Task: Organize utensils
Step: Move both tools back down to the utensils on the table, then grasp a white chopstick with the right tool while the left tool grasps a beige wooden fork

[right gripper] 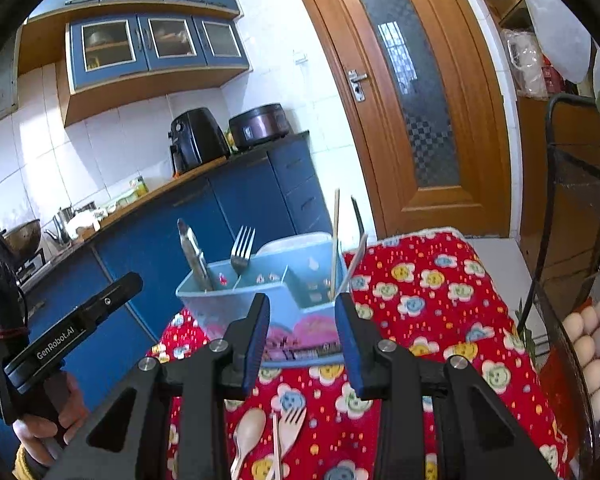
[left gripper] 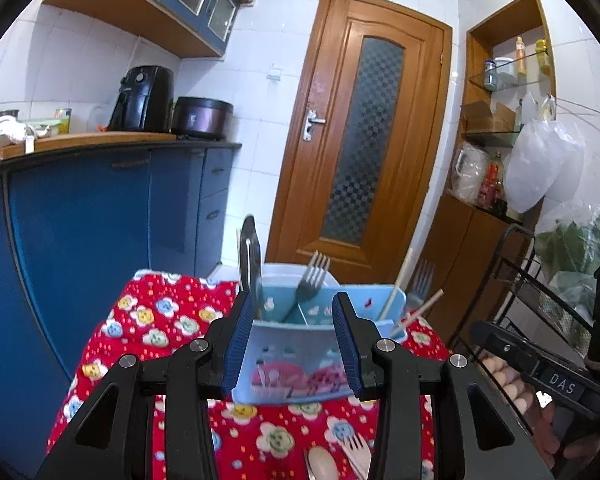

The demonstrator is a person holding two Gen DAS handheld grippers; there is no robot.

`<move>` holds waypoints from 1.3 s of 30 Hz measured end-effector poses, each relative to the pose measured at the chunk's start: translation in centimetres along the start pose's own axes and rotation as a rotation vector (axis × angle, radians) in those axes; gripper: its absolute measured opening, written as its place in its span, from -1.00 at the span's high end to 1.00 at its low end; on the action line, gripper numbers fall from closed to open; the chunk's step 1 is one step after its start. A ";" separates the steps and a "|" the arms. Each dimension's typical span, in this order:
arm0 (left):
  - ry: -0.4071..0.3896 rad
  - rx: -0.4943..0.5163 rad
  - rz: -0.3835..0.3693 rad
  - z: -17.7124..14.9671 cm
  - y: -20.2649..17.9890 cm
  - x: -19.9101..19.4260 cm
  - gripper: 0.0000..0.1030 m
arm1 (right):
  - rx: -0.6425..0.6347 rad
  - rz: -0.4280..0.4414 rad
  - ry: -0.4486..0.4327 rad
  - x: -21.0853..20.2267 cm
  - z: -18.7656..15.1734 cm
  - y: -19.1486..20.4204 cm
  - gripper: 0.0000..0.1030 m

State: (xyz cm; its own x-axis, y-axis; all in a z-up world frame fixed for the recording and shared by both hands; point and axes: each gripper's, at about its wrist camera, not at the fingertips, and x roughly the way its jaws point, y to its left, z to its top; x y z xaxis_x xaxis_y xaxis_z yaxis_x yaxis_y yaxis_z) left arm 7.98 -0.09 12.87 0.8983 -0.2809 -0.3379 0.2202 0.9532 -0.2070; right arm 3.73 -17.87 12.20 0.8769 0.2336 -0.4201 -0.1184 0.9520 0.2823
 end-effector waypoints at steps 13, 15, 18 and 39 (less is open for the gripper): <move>0.132 0.007 -0.006 -3.9 -0.2 -0.1 0.18 | -0.001 -0.016 0.115 0.1 -3.4 -0.1 0.28; 0.149 0.007 -0.002 -4.5 -0.2 0.0 0.18 | -0.003 -0.021 0.134 0.3 -4.0 -0.1 0.28; 0.175 -0.001 0.000 -5.1 0.0 0.2 0.18 | -0.007 -0.025 0.159 0.5 -4.8 -0.1 0.28; 0.328 -0.041 0.041 -9.3 1.6 1.2 0.18 | -0.046 0.008 0.357 2.7 -10.5 1.4 0.28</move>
State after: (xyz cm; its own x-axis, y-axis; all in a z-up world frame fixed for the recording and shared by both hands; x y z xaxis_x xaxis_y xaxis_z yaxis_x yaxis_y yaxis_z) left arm 5.89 0.03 3.59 0.7341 -0.2694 -0.6233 0.1648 0.9612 -0.2214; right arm 1.10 -13.85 2.41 0.6586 0.2874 -0.6954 -0.1523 0.9560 0.2509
